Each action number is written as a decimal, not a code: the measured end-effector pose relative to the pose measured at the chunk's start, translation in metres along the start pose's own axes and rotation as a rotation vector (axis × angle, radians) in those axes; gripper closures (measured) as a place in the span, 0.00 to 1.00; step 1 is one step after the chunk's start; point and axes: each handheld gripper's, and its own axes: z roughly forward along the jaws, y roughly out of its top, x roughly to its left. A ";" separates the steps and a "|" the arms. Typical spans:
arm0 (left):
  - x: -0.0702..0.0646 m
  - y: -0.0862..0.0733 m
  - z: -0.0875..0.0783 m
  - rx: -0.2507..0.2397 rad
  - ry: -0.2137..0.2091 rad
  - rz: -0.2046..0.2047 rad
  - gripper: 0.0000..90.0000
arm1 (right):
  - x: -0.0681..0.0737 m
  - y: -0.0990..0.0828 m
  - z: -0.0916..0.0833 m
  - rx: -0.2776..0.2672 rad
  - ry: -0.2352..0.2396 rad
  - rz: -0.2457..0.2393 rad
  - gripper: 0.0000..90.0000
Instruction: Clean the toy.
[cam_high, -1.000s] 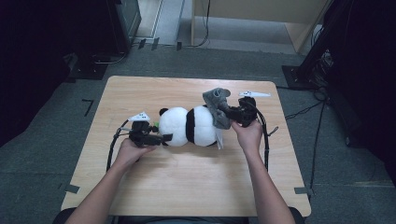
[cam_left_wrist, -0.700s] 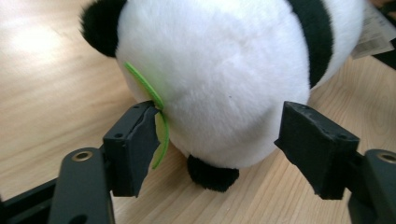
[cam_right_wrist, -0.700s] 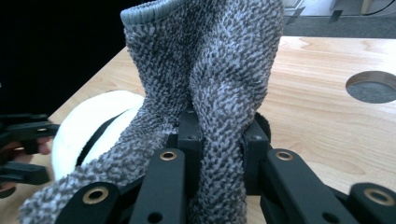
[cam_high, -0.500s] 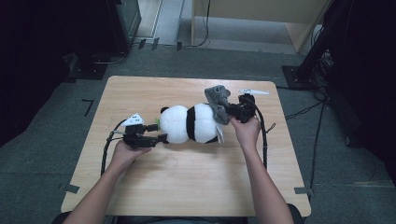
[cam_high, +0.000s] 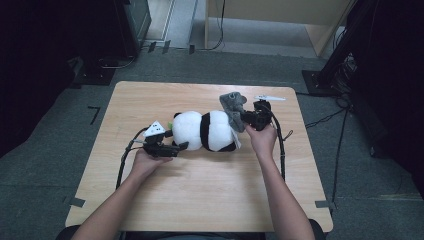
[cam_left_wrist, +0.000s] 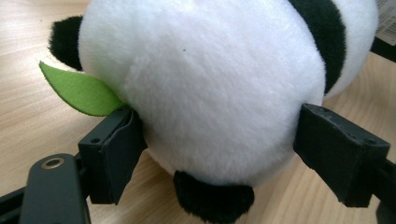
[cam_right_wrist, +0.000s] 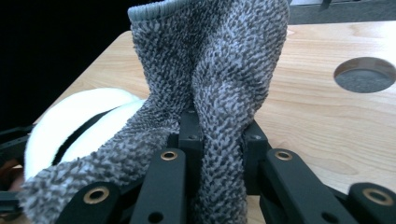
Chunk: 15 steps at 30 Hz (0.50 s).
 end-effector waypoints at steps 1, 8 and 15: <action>-0.001 0.000 0.000 0.004 0.002 -0.008 0.24 | 0.001 -0.001 0.001 -0.002 0.004 0.003 0.86; -0.011 0.006 -0.012 0.055 0.021 -0.039 0.60 | 0.006 0.000 -0.005 -0.009 0.041 0.006 0.86; -0.019 0.008 -0.032 0.065 -0.037 -0.114 0.64 | 0.009 0.003 -0.008 0.029 0.057 -0.015 0.85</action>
